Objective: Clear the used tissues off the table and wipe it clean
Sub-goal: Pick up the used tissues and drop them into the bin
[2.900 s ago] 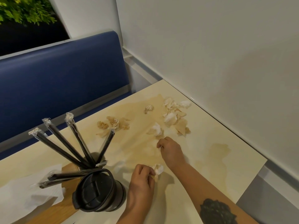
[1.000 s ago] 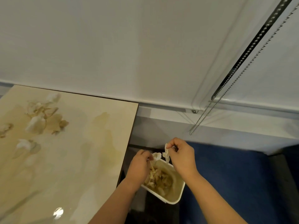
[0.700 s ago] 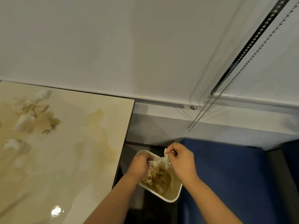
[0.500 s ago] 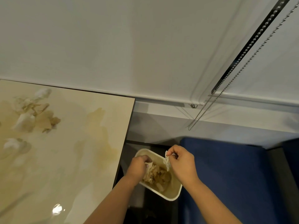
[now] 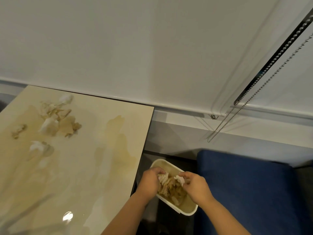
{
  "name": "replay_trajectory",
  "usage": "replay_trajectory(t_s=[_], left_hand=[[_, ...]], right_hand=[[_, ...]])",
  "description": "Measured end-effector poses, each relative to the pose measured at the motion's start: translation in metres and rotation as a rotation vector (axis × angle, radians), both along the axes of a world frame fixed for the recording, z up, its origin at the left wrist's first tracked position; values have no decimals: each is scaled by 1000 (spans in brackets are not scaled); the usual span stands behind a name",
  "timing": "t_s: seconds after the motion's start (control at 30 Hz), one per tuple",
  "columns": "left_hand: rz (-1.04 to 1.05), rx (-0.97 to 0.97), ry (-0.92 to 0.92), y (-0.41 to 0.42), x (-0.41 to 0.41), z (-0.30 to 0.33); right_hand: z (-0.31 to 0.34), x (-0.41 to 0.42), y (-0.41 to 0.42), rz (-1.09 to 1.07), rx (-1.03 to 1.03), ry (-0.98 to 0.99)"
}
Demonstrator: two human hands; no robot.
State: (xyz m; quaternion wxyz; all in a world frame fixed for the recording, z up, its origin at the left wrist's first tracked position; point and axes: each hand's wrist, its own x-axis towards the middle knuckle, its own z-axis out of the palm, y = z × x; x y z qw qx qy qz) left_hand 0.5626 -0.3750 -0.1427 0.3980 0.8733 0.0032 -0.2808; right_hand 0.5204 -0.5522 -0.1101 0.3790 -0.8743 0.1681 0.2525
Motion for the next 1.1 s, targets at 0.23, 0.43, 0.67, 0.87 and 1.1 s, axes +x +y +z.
replay_trajectory(t_s=[0.23, 0.43, 0.67, 0.87, 1.1], left_hand=[[10, -1, -44, 7, -3, 12], [11, 25, -127, 9, -8, 34], [69, 1, -265, 14, -9, 75], [197, -21, -368, 41, -13, 108], [313, 36, -463, 89, -29, 130]], right_hand=[[-2, -3, -1, 16, -16, 20], [13, 6, 9, 6, -18, -86], [42, 26, 33, 52, 20, -250], [75, 37, 61, 157, 63, -347], [104, 43, 104, 213, 118, -391]])
